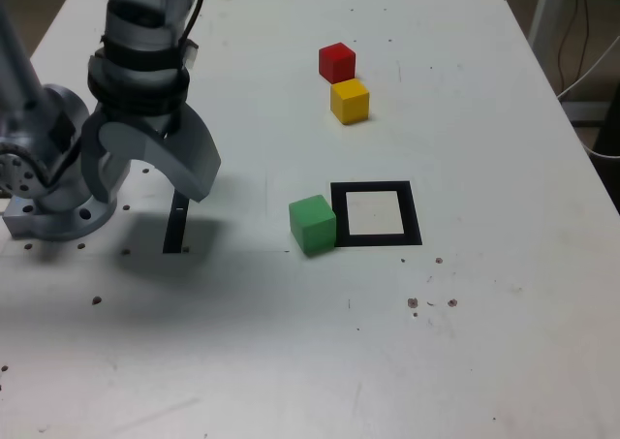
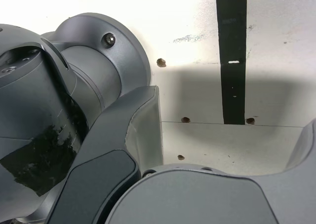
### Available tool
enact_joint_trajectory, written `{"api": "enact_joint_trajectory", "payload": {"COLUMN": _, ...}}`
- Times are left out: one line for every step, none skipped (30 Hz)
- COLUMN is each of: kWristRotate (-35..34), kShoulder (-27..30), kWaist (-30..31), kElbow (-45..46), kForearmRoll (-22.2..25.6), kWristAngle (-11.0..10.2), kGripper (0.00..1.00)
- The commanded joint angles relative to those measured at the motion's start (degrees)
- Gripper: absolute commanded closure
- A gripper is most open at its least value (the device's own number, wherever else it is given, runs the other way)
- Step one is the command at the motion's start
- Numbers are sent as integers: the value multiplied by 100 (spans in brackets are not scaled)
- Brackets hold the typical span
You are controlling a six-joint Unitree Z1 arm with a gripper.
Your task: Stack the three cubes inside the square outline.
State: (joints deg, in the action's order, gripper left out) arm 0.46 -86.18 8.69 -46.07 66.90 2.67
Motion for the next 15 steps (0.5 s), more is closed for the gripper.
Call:
{"api": "enact_joint_trajectory", "payload": {"kWristRotate": 7, "kShoulder": 20, "kWaist": 10, "kElbow": -58, "kForearmRoll": 25, "kWristAngle": 16, "kGripper": 1}}
{"api": "enact_joint_trajectory", "payload": {"kWristRotate": 7, "kShoulder": 7, "kWaist": 14, "kElbow": -78, "kForearmRoll": 28, "kWristAngle": 22, "kGripper": 1}}
{"api": "enact_joint_trajectory", "payload": {"kWristRotate": 6, "kShoulder": -8, "kWaist": 21, "kElbow": -102, "kForearmRoll": 28, "kWristAngle": 29, "kGripper": 1}}
{"api": "enact_joint_trajectory", "payload": {"kWristRotate": 2, "kShoulder": -24, "kWaist": 32, "kElbow": -132, "kForearmRoll": 28, "kWristAngle": 34, "kGripper": 1}}
{"api": "enact_joint_trajectory", "payload": {"kWristRotate": -2, "kShoulder": -41, "kWaist": 45, "kElbow": -166, "kForearmRoll": 28, "kWristAngle": 39, "kGripper": 1}}
{"api": "enact_joint_trajectory", "payload": {"kWristRotate": -6, "kShoulder": -58, "kWaist": 58, "kElbow": -206, "kForearmRoll": 31, "kWristAngle": 42, "kGripper": 1}}
{"api": "enact_joint_trajectory", "payload": {"kWristRotate": -10, "kShoulder": -79, "kWaist": 73, "kElbow": -251, "kForearmRoll": 38, "kWristAngle": 44, "kGripper": 1}}
{"api": "enact_joint_trajectory", "payload": {"kWristRotate": -14, "kShoulder": -101, "kWaist": 86, "kElbow": -303, "kForearmRoll": 49, "kWristAngle": 44, "kGripper": 1}}
{"api": "enact_joint_trajectory", "payload": {"kWristRotate": -18, "kShoulder": -127, "kWaist": 96, "kElbow": -364, "kForearmRoll": 63, "kWristAngle": 42, "kGripper": 1}}
{"api": "enact_joint_trajectory", "payload": {"kWristRotate": -19, "kShoulder": -157, "kWaist": 102, "kElbow": -432, "kForearmRoll": 84, "kWristAngle": 41, "kGripper": 1}}
{"api": "enact_joint_trajectory", "payload": {"kWristRotate": -19, "kShoulder": -191, "kWaist": 105, "kElbow": -506, "kForearmRoll": 111, "kWristAngle": 41, "kGripper": 1}}
{"api": "enact_joint_trajectory", "payload": {"kWristRotate": -19, "kShoulder": -231, "kWaist": 106, "kElbow": -591, "kForearmRoll": 146, "kWristAngle": 41, "kGripper": 1}}
{"api": "enact_joint_trajectory", "payload": {"kWristRotate": -19, "kShoulder": -278, "kWaist": 107, "kElbow": -682, "kForearmRoll": 185, "kWristAngle": 41, "kGripper": 1}}
{"api": "enact_joint_trajectory", "payload": {"kWristRotate": -19, "kShoulder": -329, "kWaist": 107, "kElbow": -780, "kForearmRoll": 230, "kWristAngle": 41, "kGripper": 1}}
{"api": "enact_joint_trajectory", "payload": {"kWristRotate": -19, "kShoulder": -385, "kWaist": 107, "kElbow": -880, "kForearmRoll": 280, "kWristAngle": 43, "kGripper": 1}}
